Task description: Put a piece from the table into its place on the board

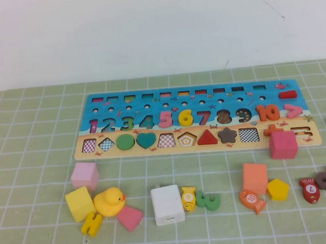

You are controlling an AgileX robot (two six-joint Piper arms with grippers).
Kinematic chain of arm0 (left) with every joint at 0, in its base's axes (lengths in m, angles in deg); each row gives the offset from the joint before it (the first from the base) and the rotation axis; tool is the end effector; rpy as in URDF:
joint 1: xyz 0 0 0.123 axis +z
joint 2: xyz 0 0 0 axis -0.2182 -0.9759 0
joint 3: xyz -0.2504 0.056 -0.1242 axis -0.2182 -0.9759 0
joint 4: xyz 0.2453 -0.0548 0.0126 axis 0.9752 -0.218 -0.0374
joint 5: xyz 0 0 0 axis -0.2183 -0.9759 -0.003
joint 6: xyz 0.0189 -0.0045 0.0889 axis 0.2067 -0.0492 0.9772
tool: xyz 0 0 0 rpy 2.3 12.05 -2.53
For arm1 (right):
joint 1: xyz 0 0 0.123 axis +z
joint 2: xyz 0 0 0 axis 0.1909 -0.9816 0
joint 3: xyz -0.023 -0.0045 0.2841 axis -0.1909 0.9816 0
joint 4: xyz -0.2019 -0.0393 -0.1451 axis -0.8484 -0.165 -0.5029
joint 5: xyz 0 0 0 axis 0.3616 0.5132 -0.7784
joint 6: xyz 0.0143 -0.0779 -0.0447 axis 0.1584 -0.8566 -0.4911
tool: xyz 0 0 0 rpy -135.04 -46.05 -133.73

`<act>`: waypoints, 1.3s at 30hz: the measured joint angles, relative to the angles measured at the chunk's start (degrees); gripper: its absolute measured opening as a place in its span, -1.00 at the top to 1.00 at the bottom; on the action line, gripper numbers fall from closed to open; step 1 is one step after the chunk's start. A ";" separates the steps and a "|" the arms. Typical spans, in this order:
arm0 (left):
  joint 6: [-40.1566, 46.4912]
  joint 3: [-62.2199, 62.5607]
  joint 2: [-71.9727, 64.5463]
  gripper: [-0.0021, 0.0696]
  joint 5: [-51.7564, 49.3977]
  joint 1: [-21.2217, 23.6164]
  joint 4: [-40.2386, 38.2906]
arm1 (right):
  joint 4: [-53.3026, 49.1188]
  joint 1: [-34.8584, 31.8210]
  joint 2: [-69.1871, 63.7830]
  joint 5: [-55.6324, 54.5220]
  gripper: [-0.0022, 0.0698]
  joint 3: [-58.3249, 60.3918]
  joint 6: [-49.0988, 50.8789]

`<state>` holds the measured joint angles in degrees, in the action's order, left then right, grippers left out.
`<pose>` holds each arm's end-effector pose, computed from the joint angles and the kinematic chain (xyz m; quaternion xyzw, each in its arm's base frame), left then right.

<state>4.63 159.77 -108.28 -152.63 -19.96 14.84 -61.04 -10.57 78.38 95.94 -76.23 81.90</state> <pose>0.1726 -0.0835 0.5758 0.2974 0.7743 0.0383 0.5573 0.0525 0.0021 0.1753 0.0083 0.7976 0.0231 0.6027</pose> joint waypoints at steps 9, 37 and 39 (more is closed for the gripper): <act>-11.96 -32.25 21.45 0.95 12.66 0.00 0.77 | 0.00 0.00 0.00 0.00 0.95 0.00 0.00; -29.40 -76.63 41.31 0.95 37.07 7.50 6.17 | 0.00 0.00 0.00 0.00 0.95 0.00 0.00; -34.28 -82.09 46.68 0.95 42.91 10.71 6.09 | 0.00 0.00 0.00 0.00 0.95 0.00 0.00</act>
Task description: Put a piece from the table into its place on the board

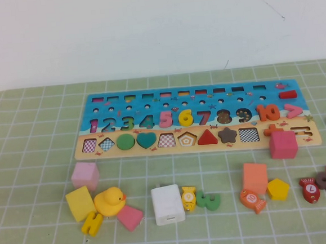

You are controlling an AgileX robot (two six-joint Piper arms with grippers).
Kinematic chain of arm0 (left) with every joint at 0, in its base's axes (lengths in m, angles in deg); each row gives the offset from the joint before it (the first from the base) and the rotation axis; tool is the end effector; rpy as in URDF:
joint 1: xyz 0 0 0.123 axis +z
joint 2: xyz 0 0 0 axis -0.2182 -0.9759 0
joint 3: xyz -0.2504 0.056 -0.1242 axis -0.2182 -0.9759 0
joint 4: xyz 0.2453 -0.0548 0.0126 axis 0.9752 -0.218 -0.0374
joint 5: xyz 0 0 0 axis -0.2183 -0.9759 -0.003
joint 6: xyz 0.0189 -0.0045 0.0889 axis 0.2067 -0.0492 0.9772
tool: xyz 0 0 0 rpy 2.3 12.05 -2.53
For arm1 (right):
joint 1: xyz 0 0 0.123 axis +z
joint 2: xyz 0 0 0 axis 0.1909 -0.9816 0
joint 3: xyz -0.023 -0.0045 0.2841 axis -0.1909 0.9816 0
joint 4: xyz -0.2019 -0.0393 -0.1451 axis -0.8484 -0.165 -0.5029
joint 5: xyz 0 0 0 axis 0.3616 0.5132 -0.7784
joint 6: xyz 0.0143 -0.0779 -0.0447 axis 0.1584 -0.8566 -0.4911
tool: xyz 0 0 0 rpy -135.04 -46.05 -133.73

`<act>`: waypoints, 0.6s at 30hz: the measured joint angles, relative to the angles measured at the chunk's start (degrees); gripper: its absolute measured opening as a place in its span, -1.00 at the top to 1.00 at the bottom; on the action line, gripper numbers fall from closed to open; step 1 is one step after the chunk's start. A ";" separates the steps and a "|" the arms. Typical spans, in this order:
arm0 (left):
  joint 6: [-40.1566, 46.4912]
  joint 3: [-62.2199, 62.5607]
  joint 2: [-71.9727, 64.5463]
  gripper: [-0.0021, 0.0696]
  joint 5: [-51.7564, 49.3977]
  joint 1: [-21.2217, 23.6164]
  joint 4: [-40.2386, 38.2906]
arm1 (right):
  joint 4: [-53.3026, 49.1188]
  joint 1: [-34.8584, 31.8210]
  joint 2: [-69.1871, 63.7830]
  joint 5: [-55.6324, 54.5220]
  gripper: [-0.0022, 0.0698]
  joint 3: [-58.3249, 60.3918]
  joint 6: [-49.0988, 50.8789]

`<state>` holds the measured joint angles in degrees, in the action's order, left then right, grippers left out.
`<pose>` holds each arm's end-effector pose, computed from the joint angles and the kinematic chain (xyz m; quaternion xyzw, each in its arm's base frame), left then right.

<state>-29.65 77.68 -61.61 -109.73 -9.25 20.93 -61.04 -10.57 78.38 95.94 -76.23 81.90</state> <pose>0.0929 -0.0196 0.3492 0.0857 0.7833 -0.0533 0.6133 0.0525 0.0021 0.1753 0.0083 0.7976 0.0231 0.6027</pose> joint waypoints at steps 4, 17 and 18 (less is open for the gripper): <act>-6.92 -11.78 10.19 0.95 7.95 7.64 -0.91 | 0.00 0.00 0.00 0.00 0.95 0.00 0.00; -13.27 -35.52 28.51 0.95 19.80 20.05 -0.99 | 0.00 0.00 0.00 0.00 0.95 0.00 0.00; -13.27 -35.52 28.51 0.95 19.05 20.05 -0.34 | 0.00 0.00 0.00 0.00 0.95 0.00 0.00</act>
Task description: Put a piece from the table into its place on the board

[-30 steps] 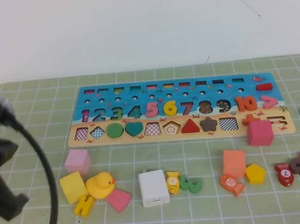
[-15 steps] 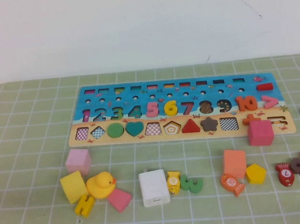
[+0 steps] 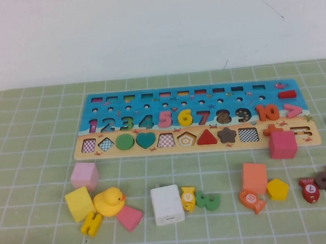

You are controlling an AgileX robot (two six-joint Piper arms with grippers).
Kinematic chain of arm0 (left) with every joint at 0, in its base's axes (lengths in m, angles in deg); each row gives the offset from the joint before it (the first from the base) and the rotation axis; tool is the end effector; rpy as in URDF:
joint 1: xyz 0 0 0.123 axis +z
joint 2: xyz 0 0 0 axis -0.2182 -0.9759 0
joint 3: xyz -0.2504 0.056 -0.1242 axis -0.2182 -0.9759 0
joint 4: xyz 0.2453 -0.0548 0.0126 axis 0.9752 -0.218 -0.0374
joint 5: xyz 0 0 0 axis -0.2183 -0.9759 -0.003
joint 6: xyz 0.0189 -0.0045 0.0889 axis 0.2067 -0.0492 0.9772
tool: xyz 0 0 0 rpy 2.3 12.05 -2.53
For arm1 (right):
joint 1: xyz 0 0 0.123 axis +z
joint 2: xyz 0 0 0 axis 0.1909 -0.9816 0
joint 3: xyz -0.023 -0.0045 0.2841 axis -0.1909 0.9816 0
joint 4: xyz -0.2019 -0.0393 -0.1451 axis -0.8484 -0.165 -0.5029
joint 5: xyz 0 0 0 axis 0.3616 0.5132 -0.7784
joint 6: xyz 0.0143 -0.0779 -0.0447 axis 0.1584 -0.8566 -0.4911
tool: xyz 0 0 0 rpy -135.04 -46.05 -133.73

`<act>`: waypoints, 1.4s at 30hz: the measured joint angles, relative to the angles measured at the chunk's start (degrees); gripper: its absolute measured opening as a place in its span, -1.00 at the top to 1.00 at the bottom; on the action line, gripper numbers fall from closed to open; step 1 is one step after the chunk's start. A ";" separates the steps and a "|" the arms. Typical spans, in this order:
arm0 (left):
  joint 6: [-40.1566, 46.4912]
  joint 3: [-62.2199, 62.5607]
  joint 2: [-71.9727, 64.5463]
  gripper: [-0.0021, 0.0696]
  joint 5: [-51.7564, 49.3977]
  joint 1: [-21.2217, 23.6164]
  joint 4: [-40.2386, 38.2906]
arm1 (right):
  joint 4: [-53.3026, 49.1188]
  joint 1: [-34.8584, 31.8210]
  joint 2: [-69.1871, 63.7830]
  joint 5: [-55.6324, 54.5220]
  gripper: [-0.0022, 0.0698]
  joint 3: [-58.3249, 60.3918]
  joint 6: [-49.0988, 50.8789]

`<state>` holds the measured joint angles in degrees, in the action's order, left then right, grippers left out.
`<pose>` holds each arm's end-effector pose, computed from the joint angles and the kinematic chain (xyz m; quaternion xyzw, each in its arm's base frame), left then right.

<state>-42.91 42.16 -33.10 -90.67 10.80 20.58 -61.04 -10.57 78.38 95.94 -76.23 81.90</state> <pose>0.0543 0.0044 0.2060 -0.0915 0.7207 -0.0626 0.6844 0.0525 0.0021 0.1753 0.0083 0.7976 0.0231 0.6027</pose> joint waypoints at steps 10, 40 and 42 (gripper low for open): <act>-0.59 -0.04 0.24 0.95 -7.89 0.00 -0.40 | 0.00 0.00 0.00 0.00 0.95 0.00 0.00; 35.50 -2.46 0.24 0.95 -7.38 0.00 -28.25 | 0.00 0.00 0.00 0.00 0.95 0.00 0.00; 35.62 -2.46 0.24 0.95 -7.38 0.00 -28.25 | 0.00 0.00 0.00 0.00 0.95 0.00 0.00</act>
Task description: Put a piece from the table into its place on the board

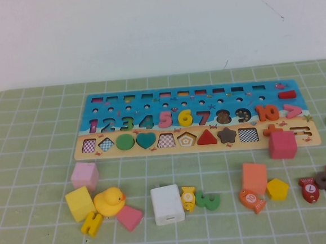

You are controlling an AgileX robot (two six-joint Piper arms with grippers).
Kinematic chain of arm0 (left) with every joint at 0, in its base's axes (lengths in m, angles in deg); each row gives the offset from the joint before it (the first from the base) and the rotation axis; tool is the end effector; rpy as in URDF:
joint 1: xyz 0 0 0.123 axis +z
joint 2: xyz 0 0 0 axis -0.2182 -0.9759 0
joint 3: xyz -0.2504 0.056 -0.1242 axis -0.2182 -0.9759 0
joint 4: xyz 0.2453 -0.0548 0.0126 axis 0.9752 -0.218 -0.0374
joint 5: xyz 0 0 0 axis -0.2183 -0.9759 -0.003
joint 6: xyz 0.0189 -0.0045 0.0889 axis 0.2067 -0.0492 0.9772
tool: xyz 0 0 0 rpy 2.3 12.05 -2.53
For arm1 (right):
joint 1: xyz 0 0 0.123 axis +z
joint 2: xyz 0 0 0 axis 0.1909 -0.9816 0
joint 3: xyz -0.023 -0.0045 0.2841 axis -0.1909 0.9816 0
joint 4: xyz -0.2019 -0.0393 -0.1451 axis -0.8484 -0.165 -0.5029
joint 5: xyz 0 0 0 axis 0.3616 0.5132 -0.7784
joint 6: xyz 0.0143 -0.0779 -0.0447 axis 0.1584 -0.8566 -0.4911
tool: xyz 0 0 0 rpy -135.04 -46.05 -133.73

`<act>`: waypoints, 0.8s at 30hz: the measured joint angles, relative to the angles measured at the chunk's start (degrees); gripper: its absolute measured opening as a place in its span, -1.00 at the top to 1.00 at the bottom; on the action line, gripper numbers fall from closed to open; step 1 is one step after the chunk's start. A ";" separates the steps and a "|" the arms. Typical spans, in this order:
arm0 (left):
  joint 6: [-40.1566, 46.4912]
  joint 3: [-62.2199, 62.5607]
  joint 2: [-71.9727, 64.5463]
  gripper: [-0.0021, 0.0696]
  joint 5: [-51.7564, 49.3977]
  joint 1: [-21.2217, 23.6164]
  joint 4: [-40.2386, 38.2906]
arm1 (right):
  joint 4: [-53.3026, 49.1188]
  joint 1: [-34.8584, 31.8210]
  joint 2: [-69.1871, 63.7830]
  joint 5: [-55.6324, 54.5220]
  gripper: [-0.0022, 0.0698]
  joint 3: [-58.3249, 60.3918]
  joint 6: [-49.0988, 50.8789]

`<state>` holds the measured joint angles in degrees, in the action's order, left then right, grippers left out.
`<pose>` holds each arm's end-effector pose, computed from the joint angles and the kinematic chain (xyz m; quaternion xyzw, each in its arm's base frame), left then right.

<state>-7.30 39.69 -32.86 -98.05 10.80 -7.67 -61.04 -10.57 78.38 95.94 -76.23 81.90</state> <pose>0.0534 -0.0053 0.1792 -0.0066 0.7843 -0.0506 0.6182 0.0525 0.0021 0.1753 0.0083 0.7976 0.0231 0.6027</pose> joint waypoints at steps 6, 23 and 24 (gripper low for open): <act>0.00 0.00 0.00 0.95 0.00 -1.46 -0.10 | 0.00 0.00 0.00 0.00 0.95 0.00 0.00; 0.00 0.00 0.00 0.95 -0.10 -2.41 -0.10 | 0.00 0.00 0.00 0.00 0.95 0.00 0.00; 0.00 0.00 0.00 0.95 -0.10 -2.41 -0.10 | 0.00 0.00 0.00 0.00 0.95 0.00 0.00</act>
<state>-7.30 39.69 -32.86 -98.15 8.39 -7.77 -61.04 -10.57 78.38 95.94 -76.23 81.90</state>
